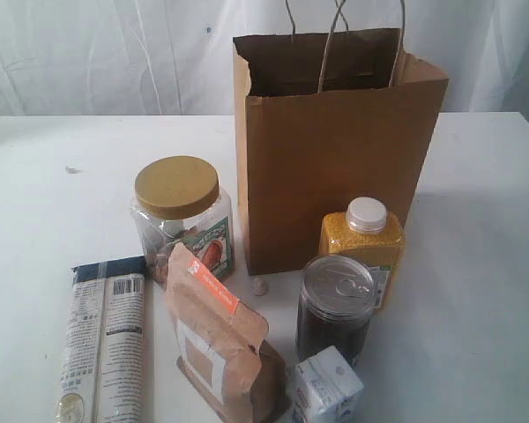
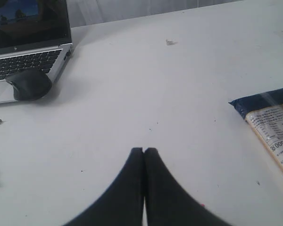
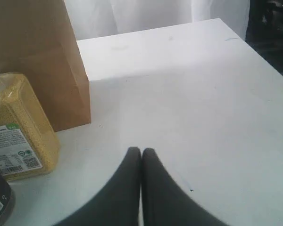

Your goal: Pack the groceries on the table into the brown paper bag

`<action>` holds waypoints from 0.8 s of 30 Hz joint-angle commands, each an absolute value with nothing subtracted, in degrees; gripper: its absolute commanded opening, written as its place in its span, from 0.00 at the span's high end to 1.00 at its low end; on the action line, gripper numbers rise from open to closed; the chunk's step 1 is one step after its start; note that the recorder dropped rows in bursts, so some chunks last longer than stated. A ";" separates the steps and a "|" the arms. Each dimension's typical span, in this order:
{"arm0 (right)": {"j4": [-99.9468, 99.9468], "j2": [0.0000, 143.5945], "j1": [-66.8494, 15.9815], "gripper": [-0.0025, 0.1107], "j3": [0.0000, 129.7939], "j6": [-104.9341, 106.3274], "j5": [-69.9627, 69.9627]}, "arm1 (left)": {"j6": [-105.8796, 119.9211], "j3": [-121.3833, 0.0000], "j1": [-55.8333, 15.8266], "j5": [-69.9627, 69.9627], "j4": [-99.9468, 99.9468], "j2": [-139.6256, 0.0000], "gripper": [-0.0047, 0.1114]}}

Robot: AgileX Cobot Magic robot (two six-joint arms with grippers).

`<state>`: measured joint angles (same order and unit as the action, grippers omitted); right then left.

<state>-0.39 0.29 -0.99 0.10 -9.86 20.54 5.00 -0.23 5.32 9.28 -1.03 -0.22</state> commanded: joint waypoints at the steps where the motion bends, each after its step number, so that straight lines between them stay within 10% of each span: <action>1: -0.34 0.00 -0.55 0.98 0.00 -9.85 20.02 | 4.93 0.00 4.87 8.97 -1.24 0.00 0.96; 24: 0.00 0.00 -0.55 0.98 0.00 -9.34 -10.67 | 4.93 0.00 4.87 8.97 -1.24 0.00 0.96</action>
